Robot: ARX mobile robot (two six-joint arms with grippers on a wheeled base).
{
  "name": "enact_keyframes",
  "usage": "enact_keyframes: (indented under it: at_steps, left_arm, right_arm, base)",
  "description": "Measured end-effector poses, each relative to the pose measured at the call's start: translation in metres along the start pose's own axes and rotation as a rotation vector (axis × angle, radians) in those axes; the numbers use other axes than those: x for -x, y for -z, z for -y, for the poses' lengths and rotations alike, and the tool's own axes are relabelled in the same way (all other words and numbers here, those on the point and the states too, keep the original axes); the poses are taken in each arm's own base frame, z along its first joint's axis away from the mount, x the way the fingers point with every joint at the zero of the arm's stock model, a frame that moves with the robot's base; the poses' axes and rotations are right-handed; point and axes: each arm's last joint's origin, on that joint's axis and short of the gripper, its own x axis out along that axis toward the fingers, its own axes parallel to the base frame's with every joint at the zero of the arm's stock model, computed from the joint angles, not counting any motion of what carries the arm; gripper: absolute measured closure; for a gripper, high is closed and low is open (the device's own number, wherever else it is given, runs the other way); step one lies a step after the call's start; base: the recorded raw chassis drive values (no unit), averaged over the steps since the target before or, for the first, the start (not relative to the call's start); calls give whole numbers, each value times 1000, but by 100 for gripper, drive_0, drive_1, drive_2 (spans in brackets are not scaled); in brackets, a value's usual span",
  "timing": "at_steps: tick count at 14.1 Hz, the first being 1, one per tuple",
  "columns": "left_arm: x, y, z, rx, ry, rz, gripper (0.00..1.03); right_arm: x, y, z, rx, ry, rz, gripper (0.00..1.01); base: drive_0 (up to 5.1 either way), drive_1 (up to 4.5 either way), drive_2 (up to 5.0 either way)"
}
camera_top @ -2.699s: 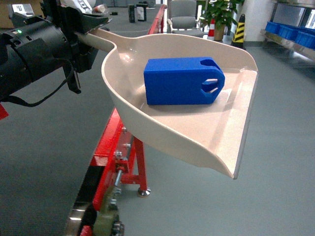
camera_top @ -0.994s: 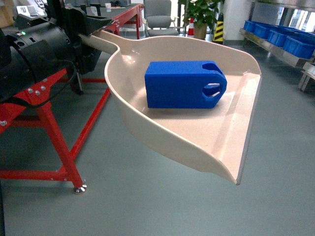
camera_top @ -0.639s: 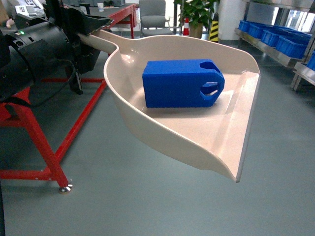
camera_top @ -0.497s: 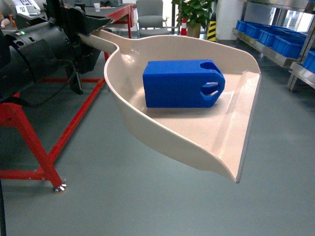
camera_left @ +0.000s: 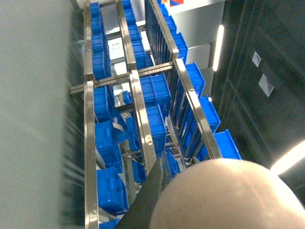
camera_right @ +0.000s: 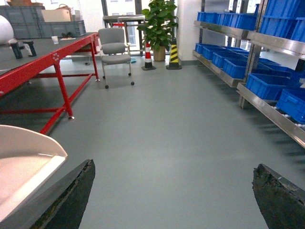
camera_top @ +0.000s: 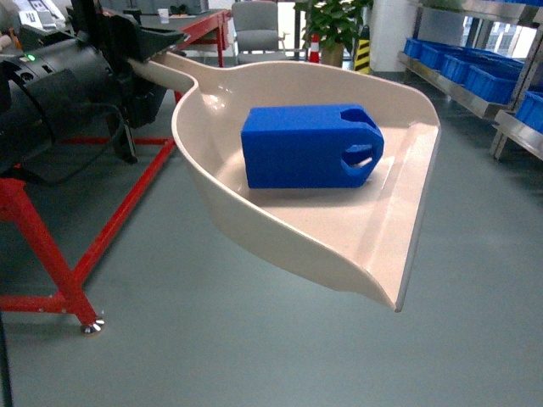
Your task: Place part in tray to right shelf
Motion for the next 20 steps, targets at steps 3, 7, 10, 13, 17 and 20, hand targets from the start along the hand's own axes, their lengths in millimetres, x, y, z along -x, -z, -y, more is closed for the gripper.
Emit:
enact_keyframes:
  at_steps: [3,7,10,13,17,20]
  left_arm:
    - [0,1,1,-1,5,-4,91]
    - [-1,3,1,1,3,-10,91]
    - [-1,1,1,-1,4,0,91]
    - [-1,1,1,-1,5,-2,91]
    - [-1,1,1,0,2,-2,91]
    - [-1,1,1,0,3,-1,91]
  right_arm:
    - [-1,1,0,0,0,-6,3]
    - [-1,0,0,0,2,-3,3]
    - [-2,2,0,0,-1,-12,3]
    - [-1,0,0,0,-1,-4,3]
    - [-1,0,0,0,-1,-3,3]
    - [-1,1,0,0,-1,-5,3]
  base:
    - [0,0,0]
    - [0,0,0]
    - [0,0,0]
    - [0,0,0]
    - [2,219,-215]
    - [4,437,-429]
